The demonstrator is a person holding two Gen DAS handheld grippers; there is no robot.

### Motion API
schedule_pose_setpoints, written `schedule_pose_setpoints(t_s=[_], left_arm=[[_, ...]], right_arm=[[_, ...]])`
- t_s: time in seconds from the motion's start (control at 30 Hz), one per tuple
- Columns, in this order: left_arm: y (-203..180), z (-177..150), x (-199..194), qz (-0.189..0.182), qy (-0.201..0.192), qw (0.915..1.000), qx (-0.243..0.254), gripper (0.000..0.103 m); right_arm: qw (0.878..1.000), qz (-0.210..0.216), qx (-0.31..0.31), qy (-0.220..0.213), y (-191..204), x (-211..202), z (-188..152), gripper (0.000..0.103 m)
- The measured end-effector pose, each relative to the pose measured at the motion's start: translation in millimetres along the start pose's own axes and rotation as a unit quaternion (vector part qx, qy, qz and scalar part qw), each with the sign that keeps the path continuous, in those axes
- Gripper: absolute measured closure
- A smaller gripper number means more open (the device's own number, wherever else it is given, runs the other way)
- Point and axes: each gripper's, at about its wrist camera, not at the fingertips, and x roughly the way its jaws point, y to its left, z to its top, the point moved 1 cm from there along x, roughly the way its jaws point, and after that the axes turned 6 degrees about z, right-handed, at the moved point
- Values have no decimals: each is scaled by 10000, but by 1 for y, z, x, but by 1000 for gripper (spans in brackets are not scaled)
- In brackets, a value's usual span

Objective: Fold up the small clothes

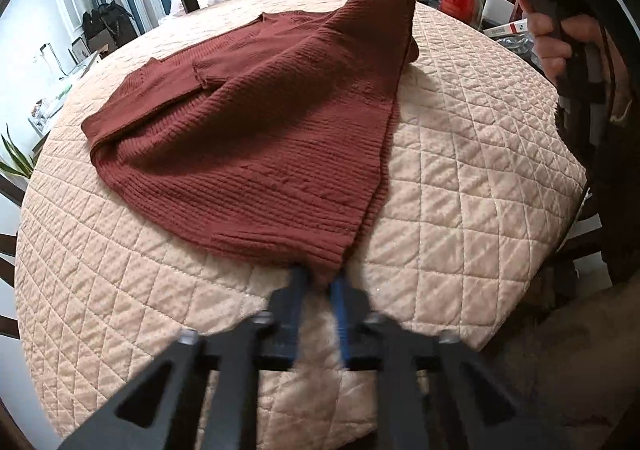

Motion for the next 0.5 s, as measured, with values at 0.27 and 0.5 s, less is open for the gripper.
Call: schedule_pose_setpoints(t_s=[0.27, 0.5], left_arm=[[25, 7, -17, -80, -393, 9981, -470, 97], [62, 23, -37, -197, -795, 9921, -952, 97]], right_arm=[[10000, -33, 10, -27, -3, -6, -1, 95], [9999, -52, -25, -86, -1, -8, 4, 95]])
